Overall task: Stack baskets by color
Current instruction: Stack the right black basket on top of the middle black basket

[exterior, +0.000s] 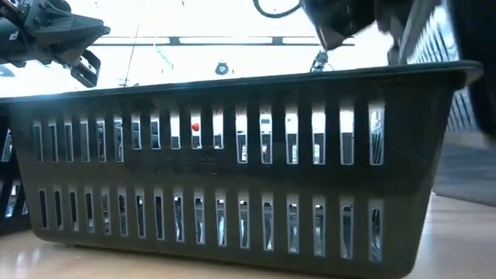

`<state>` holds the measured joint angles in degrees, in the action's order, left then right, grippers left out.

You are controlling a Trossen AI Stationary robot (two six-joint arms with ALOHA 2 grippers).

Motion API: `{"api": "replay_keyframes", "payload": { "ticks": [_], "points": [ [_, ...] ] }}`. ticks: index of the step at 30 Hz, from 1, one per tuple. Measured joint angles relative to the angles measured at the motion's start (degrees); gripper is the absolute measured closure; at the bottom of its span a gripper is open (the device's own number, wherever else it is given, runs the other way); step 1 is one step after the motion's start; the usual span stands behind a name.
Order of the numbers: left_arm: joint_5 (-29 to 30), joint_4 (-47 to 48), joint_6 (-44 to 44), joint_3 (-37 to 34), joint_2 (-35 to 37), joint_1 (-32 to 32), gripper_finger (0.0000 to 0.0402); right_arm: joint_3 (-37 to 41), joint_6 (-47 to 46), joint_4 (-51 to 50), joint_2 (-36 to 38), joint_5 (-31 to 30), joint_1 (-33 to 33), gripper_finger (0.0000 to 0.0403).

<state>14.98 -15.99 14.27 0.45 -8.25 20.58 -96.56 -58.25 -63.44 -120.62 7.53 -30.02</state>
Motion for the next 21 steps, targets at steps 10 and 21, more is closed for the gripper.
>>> {"api": "replay_keyframes", "payload": {
  "ticks": [10, 21],
  "points": [
    [0.0, 0.0, 0.01, 0.0, 0.0, 0.02, 0.0366, -15.14, 6.25, -5.26, 0.0, -10.71, 1.13, 0.0398],
    [0.0, 0.0, 0.01, 0.02, 0.0, 0.0, 0.0371, -16.71, 21.89, 12.87, -0.22, -17.57, 4.27, 0.0398]
  ]
}}
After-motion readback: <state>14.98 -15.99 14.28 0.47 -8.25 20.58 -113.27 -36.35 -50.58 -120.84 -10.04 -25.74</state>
